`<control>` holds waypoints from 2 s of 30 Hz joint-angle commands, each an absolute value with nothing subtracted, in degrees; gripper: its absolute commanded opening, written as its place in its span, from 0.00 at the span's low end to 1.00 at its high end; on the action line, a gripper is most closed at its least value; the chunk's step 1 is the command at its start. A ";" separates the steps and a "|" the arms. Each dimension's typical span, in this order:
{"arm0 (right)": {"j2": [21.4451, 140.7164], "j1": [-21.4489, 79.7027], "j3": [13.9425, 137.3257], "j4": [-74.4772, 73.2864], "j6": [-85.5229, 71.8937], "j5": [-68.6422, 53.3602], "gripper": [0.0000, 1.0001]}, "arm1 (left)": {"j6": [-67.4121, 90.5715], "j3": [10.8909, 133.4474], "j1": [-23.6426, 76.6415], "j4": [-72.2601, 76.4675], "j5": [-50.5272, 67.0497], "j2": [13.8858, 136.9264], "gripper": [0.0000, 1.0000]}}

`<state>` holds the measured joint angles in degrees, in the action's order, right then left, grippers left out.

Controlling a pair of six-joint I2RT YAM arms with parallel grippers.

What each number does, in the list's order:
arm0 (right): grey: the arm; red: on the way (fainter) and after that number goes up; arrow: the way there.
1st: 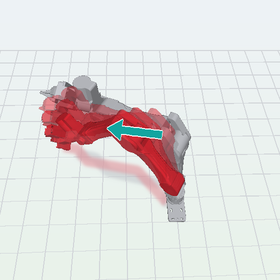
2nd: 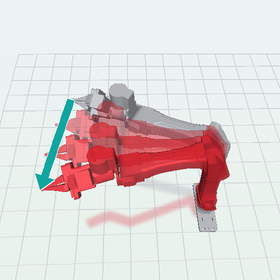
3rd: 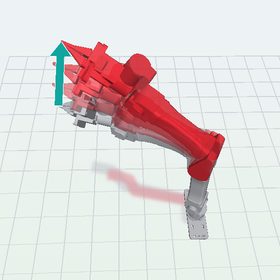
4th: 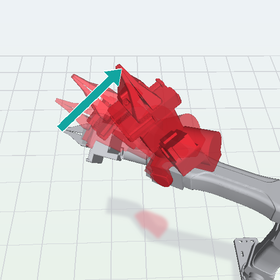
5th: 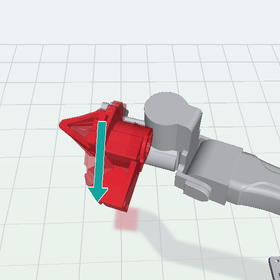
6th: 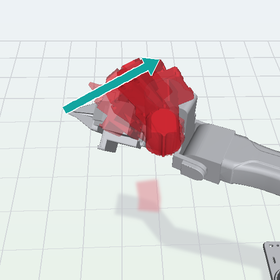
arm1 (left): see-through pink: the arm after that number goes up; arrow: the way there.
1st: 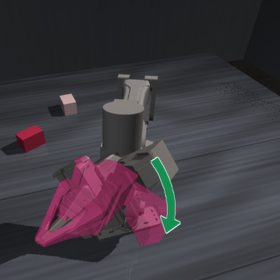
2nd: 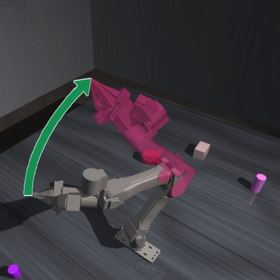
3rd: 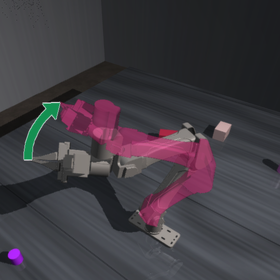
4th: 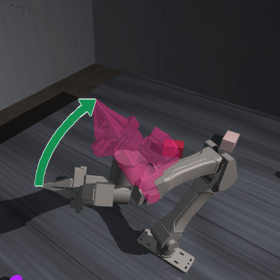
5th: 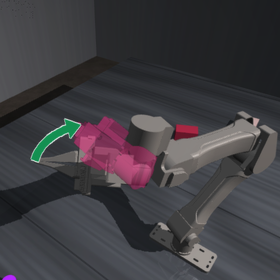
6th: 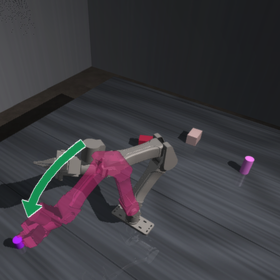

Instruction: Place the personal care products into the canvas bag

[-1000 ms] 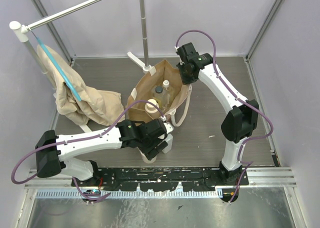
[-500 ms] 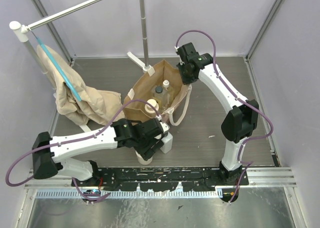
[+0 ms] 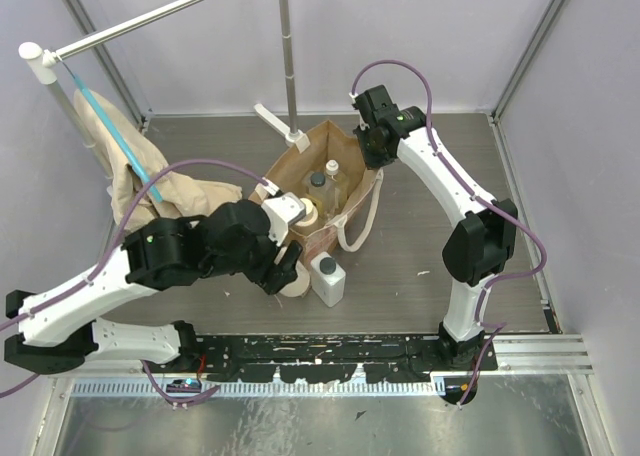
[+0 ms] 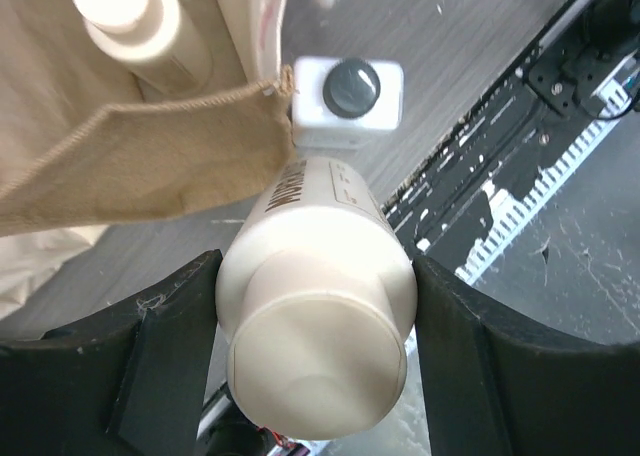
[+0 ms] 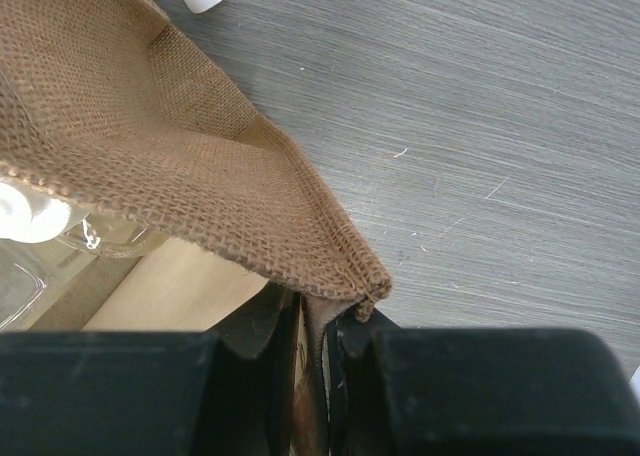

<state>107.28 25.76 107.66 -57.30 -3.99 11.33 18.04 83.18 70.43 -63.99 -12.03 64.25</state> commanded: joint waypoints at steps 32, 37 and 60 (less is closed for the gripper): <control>110.38 25.49 114.14 -61.86 -1.19 8.88 0.19 | -9.30 102.69 55.48 -36.39 -20.41 74.82 0.01; 110.56 25.51 113.95 -61.73 -0.63 8.79 0.19 | -6.36 100.43 52.43 -34.76 -16.75 76.90 0.00; 110.49 25.44 115.50 -63.28 -0.62 8.26 0.19 | 9.44 79.95 51.64 -40.65 -17.96 67.11 0.00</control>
<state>110.54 25.65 113.99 -62.22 -1.61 8.62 7.35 79.29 51.90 -43.22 -15.46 72.53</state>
